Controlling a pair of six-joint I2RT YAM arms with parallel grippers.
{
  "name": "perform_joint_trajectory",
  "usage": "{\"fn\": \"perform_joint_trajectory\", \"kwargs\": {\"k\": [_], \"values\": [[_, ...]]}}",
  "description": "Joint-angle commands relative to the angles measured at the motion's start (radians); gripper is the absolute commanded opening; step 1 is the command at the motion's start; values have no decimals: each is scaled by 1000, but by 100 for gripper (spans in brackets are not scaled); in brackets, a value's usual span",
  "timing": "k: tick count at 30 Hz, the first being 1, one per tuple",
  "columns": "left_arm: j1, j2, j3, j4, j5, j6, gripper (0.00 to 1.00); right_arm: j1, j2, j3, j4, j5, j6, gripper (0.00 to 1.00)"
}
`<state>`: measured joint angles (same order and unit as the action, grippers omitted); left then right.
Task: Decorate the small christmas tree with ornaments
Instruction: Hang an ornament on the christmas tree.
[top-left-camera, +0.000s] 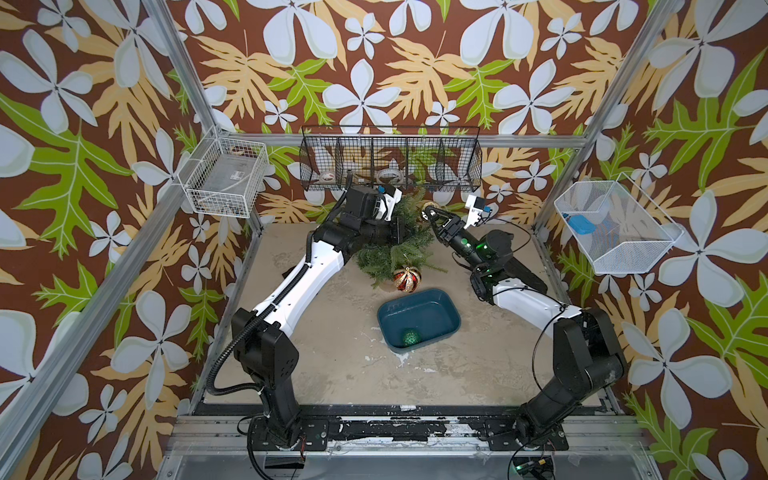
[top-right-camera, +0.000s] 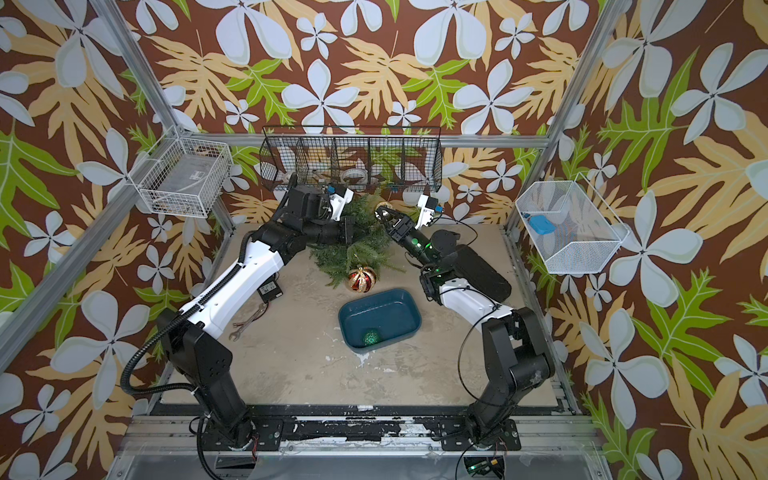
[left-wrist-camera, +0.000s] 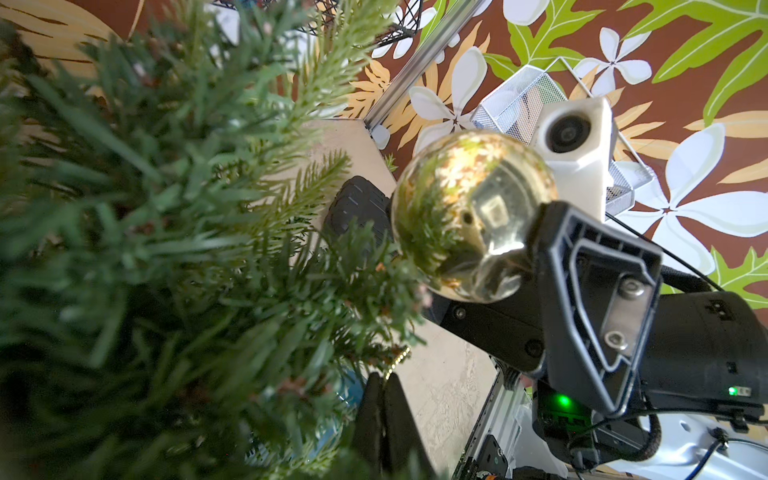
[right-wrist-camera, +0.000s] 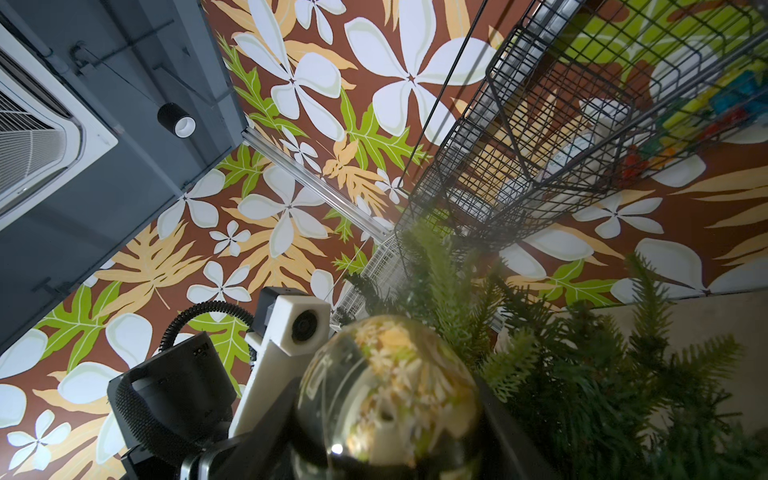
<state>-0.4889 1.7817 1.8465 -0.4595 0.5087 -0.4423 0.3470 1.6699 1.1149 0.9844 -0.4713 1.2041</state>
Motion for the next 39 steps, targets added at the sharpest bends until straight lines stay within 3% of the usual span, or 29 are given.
{"fn": "perform_joint_trajectory", "kwargs": {"k": [1, 15, 39], "values": [[3, -7, 3, 8, -3, -5, 0, 2, 8, 12, 38, -4, 3, 56], [3, -24, 1, 39, 4, -15, 0, 3, 20, 6, 128, -21, 32, 56], [5, -7, -19, 10, 7, -15, 0, -2, 25, -32, 64, -9, 17, 56]]}}
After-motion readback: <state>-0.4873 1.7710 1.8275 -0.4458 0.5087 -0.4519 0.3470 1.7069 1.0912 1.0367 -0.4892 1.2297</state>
